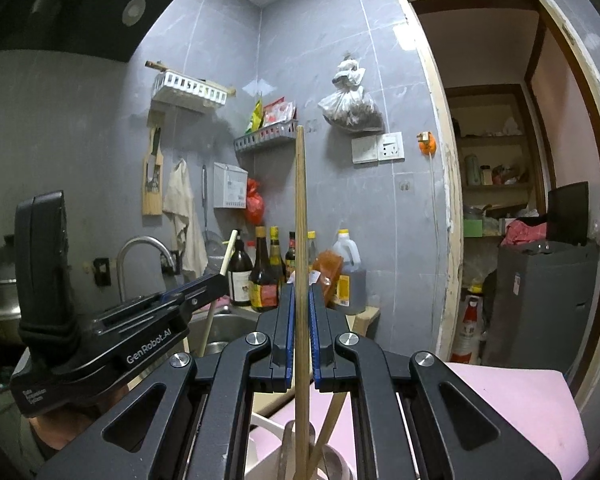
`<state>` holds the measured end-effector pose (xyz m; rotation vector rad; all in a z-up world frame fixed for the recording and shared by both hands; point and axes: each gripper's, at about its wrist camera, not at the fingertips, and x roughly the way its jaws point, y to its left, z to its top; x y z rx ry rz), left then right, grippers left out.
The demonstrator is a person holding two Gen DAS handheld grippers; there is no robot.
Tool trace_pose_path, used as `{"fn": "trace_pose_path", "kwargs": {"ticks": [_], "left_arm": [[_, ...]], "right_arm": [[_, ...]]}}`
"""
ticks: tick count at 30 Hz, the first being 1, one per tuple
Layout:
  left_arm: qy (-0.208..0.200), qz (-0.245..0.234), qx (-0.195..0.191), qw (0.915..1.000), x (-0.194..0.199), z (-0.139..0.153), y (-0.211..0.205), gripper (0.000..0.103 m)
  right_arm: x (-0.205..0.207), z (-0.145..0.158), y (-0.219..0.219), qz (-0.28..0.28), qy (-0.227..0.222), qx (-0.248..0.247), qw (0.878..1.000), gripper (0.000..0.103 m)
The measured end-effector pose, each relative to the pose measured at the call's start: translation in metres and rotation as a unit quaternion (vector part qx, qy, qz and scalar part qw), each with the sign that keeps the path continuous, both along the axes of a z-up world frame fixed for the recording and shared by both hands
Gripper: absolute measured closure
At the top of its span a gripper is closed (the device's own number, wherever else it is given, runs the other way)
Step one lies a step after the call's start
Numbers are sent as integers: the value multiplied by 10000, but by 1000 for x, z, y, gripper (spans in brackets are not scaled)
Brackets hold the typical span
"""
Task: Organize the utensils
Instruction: 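Lift the chopstick with the left tool while the right tool carries its chopstick to the holder, then open the left tool over the holder while the right tool releases its chopstick into it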
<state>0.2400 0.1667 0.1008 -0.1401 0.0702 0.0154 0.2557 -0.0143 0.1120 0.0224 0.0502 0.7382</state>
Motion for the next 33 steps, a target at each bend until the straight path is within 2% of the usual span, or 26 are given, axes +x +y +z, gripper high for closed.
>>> {"fn": "trace_pose_path", "kwargs": {"ticks": [7, 11, 19, 29, 30, 33], "left_arm": [[308, -145, -290, 9990, 1, -12, 1, 101], [391, -148, -216, 9989, -3, -11, -5, 101], [544, -277, -407, 9973, -9, -9, -2, 100], [519, -429, -593, 9960, -20, 0, -2, 99], [494, -447, -605, 9959, -22, 2, -3, 97], [390, -505, -659, 9958, -29, 10, -7, 78]], "right_arm": [[1, -11, 0, 30, 153, -131, 9998, 98], [2, -16, -1, 11, 238, -221, 9995, 98], [8, -21, -4, -14, 495, -251, 9985, 97], [-1, -11, -13, 39, 353, -150, 9993, 84], [-3, -7, -16, 23, 299, -124, 9995, 84], [-9, 1, -25, -49, 193, -48, 9998, 79]]}}
